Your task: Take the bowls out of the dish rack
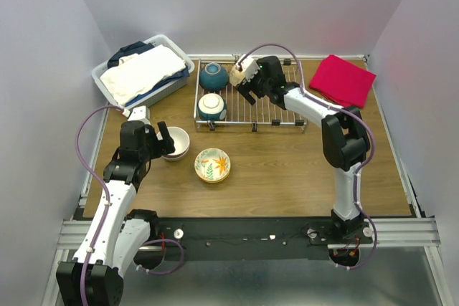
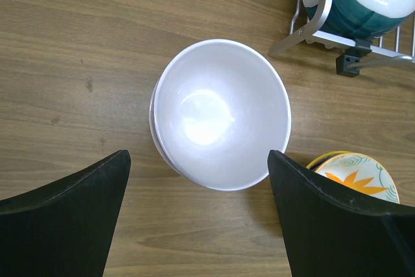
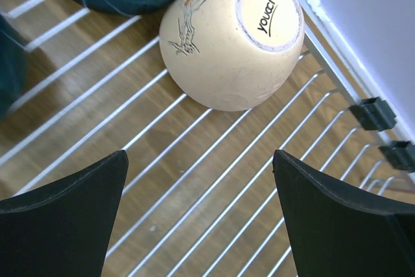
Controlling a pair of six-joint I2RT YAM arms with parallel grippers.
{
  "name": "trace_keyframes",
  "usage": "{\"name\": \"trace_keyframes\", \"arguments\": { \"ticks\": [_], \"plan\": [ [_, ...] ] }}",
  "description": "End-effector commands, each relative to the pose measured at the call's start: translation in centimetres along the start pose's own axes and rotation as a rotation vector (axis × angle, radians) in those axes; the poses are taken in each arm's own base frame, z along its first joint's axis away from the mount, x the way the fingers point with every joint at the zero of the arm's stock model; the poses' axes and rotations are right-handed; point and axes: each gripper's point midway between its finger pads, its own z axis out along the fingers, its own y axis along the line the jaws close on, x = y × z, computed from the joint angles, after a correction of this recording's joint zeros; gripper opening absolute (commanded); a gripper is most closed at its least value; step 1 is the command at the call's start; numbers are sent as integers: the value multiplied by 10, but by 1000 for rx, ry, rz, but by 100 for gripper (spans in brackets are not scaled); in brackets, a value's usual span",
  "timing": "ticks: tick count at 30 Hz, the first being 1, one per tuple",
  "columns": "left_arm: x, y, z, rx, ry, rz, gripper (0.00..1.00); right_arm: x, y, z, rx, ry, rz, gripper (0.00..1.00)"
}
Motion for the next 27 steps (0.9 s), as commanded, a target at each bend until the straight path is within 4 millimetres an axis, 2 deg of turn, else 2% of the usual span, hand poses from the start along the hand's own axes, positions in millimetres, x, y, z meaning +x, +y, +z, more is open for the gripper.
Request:
{"name": "trace_keyframes", "arguments": {
  "ticks": [1, 2, 13, 21, 27],
  "plan": [
    [-5, 1, 0, -12, -23, 9, 95, -9, -10, 19, 84, -29, -253, 100],
    [-4, 1, 1, -12, -20, 11, 95, -9, -15, 20, 118, -24, -270, 100],
    [-3, -3, -1, -3, -24, 16, 95, -14, -12, 52, 165, -36, -423, 100],
    [-1, -7, -1, 5, -19, 24, 95, 5, -10, 80, 185, 1, -507, 100],
    [0, -10, -1, 12, -15, 29, 95, 18, -11, 90, 206, 34, -569, 100]
  ]
}}
